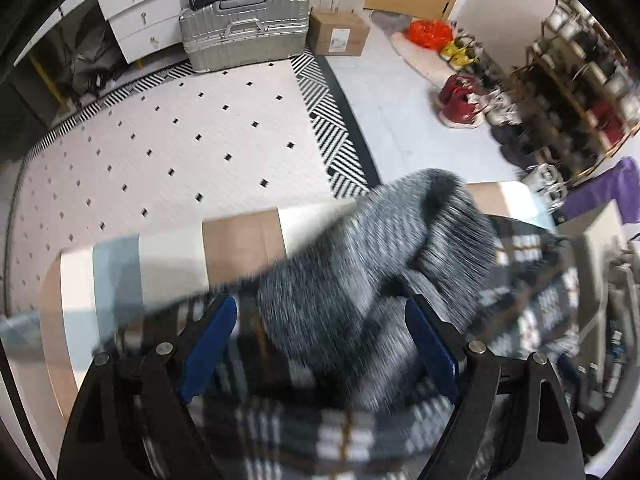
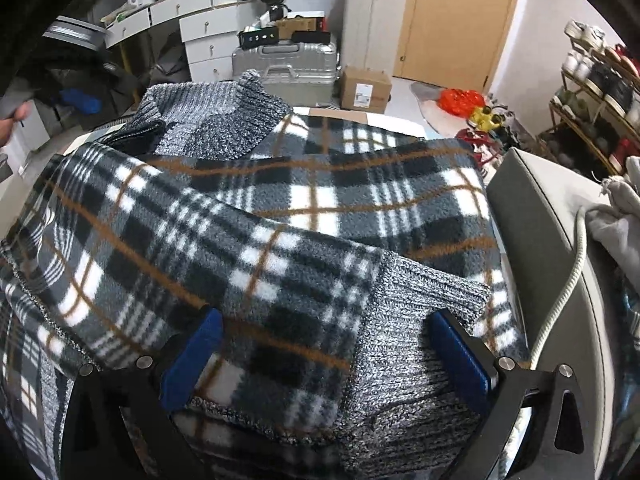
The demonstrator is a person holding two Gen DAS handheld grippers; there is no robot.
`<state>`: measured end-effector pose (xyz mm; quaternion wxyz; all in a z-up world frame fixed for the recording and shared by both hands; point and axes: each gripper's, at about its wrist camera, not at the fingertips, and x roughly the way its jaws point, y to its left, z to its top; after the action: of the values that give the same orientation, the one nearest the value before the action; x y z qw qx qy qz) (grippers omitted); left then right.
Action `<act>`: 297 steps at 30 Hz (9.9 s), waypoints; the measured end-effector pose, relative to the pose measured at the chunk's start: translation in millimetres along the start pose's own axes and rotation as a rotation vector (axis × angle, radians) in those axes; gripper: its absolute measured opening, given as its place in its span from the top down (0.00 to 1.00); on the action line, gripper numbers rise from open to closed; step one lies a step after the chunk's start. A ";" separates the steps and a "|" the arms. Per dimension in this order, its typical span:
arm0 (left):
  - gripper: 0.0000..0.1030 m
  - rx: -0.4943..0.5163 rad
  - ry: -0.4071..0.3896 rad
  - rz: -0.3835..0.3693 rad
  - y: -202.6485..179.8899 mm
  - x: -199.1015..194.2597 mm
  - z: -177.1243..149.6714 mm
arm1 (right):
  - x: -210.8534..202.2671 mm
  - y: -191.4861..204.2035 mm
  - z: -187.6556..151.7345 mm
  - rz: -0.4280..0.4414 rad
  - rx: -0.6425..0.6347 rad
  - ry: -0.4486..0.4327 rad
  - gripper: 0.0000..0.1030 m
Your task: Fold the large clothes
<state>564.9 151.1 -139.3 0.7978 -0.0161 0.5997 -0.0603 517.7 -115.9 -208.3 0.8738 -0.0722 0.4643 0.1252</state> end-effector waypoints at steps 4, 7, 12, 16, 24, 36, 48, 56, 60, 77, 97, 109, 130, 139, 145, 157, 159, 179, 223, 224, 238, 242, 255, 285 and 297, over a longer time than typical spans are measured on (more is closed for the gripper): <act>0.82 -0.076 0.045 -0.086 17.9 18.1 6.4 | 3.2 -4.5 4.6 0.014 -0.019 0.023 0.00; 0.92 -0.019 0.037 -0.088 11.5 26.2 3.3 | 5.2 -6.9 7.1 0.024 -0.026 0.026 0.00; 0.94 -0.012 -0.019 -0.152 8.5 1.4 -10.2 | -12.5 -10.5 17.7 -0.048 -0.014 -0.047 0.03; 0.95 0.060 -0.072 -0.206 -5.7 -21.1 -22.5 | -63.8 -12.3 51.4 0.007 -0.009 -0.265 0.00; 0.95 0.085 -0.118 -0.337 1.7 -24.3 -58.7 | -17.5 13.8 140.0 0.093 -0.091 -0.087 0.00; 0.95 0.124 -0.138 -0.369 6.3 -33.6 -51.9 | 63.3 57.3 180.7 0.057 -0.255 0.020 0.01; 0.95 0.124 -0.227 -0.375 -5.4 -88.4 -87.6 | -20.5 53.8 139.7 0.054 -0.183 -0.177 0.88; 0.95 0.156 -0.354 -0.280 -35.4 -153.5 -171.7 | -126.9 50.5 81.7 0.073 -0.231 -0.351 0.88; 0.95 0.113 -0.344 -0.309 -33.4 -145.1 -206.6 | -154.5 46.7 34.7 0.118 -0.186 -0.361 0.88; 0.95 0.028 -0.215 -0.312 -43.8 -94.0 -285.1 | -101.0 55.0 -110.2 0.191 -0.154 -0.040 0.87; 0.88 0.154 -0.069 -0.402 -44.8 -146.8 -298.4 | -164.4 30.4 -55.6 0.355 -0.211 0.075 0.22; 0.33 0.157 -0.183 -0.305 -21.7 -157.5 -185.5 | -106.4 3.3 40.0 0.255 -0.019 0.094 0.14; 0.34 0.019 -0.068 -0.470 5.1 -118.2 -211.6 | -59.7 16.9 20.0 0.075 -0.131 0.277 0.00; 0.34 0.033 0.010 -0.417 -38.0 -87.2 -183.3 | -45.9 67.0 56.2 0.106 -0.112 0.239 0.00; 0.34 -0.057 0.087 -0.483 -11.3 -54.4 -178.2 | -10.4 72.9 41.4 0.100 -0.079 0.265 0.00; 0.34 0.012 0.090 -0.353 3.8 -91.3 -216.6 | -55.1 13.0 29.7 0.280 0.113 0.100 0.00; 0.34 0.030 0.091 -0.290 8.2 -87.9 -224.3 | -63.2 -5.3 25.4 0.270 0.167 0.075 0.00; 0.34 0.033 -0.158 -0.348 -11.7 -160.5 -309.9 | -146.0 50.6 -111.9 0.440 0.233 0.096 0.00; 0.16 0.067 -0.552 0.084 -61.9 -190.7 -479.2 | -337.2 125.1 -322.8 0.331 0.062 -0.667 0.00; 0.16 0.059 -0.540 0.067 -60.8 -188.2 -477.8 | -338.7 125.0 -326.2 0.338 0.064 -0.679 0.00; 0.16 0.098 -0.510 0.021 -73.3 -185.8 -486.4 | -357.2 118.9 -301.6 0.171 0.065 -0.827 0.00; 0.16 0.147 -0.538 -0.003 -79.8 -196.1 -495.2 | -366.1 118.0 -279.2 0.114 0.099 -0.949 0.00; 0.16 0.099 -0.567 -0.071 -63.5 -212.9 -490.2 | -290.4 146.8 -280.9 0.310 0.057 -0.548 0.00; 0.16 -0.038 -0.173 -0.515 -20.6 -134.6 -468.6 | -289.4 155.0 -330.8 0.473 0.067 -0.425 0.00; 0.16 0.009 -0.274 -0.801 -21.9 -158.2 -470.3 | -287.1 147.6 -326.3 0.517 0.074 -0.415 0.00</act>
<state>69.0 169.6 -117.9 0.7838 -0.2523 0.4340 -0.3656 62.3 -97.1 -153.8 0.8911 0.1070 0.2837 0.3378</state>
